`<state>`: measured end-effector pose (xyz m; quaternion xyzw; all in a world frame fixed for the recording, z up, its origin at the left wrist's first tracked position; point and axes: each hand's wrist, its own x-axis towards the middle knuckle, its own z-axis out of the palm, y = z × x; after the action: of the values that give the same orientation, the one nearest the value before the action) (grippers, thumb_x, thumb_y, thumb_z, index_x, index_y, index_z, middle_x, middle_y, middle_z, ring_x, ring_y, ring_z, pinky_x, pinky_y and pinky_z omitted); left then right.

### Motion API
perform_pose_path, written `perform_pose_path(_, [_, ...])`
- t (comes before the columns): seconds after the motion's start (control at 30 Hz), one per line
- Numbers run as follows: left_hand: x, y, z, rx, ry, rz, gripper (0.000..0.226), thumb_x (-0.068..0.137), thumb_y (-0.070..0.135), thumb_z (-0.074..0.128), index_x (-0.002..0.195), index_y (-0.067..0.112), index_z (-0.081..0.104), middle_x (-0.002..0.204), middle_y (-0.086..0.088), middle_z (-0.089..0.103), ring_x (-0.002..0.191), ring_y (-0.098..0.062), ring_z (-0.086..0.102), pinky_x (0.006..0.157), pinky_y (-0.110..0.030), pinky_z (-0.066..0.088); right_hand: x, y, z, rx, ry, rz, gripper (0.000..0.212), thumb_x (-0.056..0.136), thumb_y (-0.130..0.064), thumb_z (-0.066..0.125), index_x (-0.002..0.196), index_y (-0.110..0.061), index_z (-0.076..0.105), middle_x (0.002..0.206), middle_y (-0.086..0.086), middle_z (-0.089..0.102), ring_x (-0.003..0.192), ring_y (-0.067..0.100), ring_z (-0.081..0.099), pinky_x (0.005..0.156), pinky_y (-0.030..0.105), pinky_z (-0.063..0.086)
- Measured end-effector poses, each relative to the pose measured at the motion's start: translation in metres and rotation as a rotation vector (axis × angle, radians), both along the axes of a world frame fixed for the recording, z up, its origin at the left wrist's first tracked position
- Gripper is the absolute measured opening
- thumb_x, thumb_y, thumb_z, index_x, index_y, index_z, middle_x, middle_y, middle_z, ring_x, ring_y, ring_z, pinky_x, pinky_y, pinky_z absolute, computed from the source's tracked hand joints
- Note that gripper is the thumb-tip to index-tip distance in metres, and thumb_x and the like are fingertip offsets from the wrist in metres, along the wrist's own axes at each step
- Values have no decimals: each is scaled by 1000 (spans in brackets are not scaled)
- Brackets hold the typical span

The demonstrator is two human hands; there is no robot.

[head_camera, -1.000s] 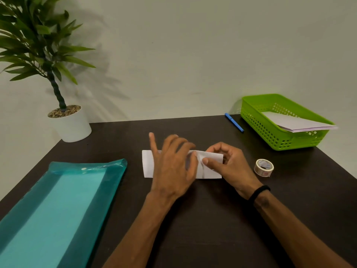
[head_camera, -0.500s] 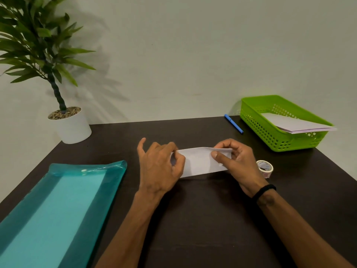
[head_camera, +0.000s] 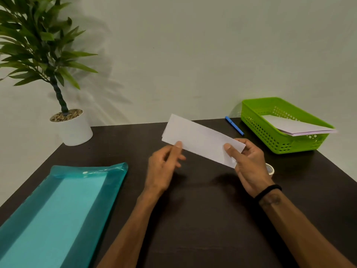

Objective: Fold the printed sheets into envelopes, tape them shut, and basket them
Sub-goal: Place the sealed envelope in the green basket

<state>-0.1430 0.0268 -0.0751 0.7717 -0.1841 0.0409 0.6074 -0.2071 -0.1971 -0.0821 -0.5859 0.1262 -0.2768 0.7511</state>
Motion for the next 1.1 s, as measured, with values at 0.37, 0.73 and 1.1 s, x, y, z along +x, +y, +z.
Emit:
perform_pose_path(0.37, [-14,-27,-12,-7,65,-184,40,109,40,44,102,14,73,90,0,78,74,-22,71,69,-32,57,-3,16,0,-210,90,65,17,91,-14,78,105,-15,70,97,-2,78,87,16,74,74,39,59])
perform_pose_path(0.73, [10,-1,-3,-301,217,172,32,109,38,46,102,18,71,95,-8,73,75,-17,67,73,-33,56,-6,4,7,-499,175,-1,11,91,-23,79,96,-27,71,100,-18,69,70,-3,60,68,22,49])
perform_pose_path(1.1, [1,-14,-29,532,-515,94,40,108,38,44,145,30,55,148,4,53,141,-14,40,123,-42,29,-8,9,-3,-919,322,-60,27,96,-22,72,123,-24,69,122,-8,70,113,8,60,98,24,44])
